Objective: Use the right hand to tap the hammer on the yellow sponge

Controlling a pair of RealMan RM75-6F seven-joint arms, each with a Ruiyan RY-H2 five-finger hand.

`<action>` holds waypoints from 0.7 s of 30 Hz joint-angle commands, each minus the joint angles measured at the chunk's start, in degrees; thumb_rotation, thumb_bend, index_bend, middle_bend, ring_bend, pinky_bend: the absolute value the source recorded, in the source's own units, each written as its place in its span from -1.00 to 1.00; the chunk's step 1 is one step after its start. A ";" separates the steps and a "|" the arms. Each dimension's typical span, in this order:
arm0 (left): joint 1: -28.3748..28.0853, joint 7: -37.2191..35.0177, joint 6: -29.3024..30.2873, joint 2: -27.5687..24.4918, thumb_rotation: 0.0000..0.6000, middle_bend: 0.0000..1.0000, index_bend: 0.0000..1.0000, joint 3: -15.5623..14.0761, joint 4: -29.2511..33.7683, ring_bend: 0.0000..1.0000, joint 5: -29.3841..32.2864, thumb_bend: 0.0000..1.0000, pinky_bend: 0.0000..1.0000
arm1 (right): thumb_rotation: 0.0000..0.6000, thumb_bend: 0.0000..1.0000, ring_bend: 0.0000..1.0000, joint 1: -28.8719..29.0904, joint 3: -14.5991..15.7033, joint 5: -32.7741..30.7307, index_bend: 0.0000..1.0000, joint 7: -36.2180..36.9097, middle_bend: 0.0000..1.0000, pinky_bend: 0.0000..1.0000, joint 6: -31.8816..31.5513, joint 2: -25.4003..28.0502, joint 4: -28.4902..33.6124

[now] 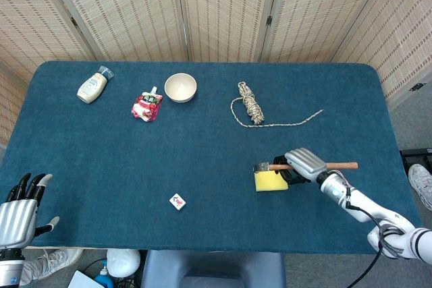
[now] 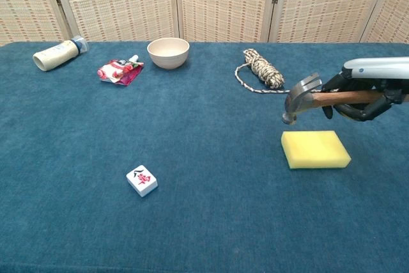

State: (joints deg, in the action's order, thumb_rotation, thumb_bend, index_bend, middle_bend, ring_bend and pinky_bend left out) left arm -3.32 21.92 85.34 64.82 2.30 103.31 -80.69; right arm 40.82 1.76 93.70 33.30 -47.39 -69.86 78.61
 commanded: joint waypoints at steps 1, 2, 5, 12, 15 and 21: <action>-0.17 0.56 -0.08 -0.14 1.00 -0.66 -0.72 0.00 0.60 -0.87 0.03 -0.60 -0.59 | 1.00 0.92 0.60 -1.19 1.67 1.04 0.70 0.57 0.67 0.69 -1.60 2.22 0.98; -0.19 0.71 -0.08 -0.17 1.00 -0.66 -0.72 -0.02 0.75 -0.87 0.02 -0.60 -0.59 | 1.00 0.92 0.61 -1.51 2.02 0.97 0.70 0.64 0.67 0.69 -1.81 2.70 1.00; -0.30 1.22 -0.41 -0.32 1.00 -0.65 -0.71 -0.19 1.28 -0.87 0.20 -0.60 -0.59 | 1.00 0.92 0.61 -2.47 3.20 0.39 0.70 0.67 0.68 0.69 -1.66 3.47 0.49; -0.60 2.07 -1.06 -0.66 1.00 -0.64 -0.70 -0.43 2.22 -0.87 0.63 -0.60 -0.59 | 1.00 0.92 0.61 -3.48 4.40 -0.26 0.70 0.71 0.68 0.69 -1.41 2.36 -1.45; -0.62 1.95 -0.90 -0.59 1.00 -0.64 -0.70 -0.44 2.14 -0.87 0.47 -0.60 -0.59 | 1.00 0.92 0.61 -3.54 4.21 -0.16 0.70 0.76 0.68 0.69 -2.05 1.57 -1.71; -0.44 1.15 -1.05 -0.50 1.00 -0.64 -0.70 -0.74 1.50 -0.87 0.78 -0.60 -0.59 | 1.00 0.92 0.61 -2.95 4.09 -0.24 0.70 0.01 0.68 0.69 -1.37 0.27 -2.07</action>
State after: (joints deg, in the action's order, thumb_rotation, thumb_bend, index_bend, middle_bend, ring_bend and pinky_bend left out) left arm -3.80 23.14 84.30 64.29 1.61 104.90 -79.97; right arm 37.65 5.83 93.64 33.71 -49.31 -69.24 76.75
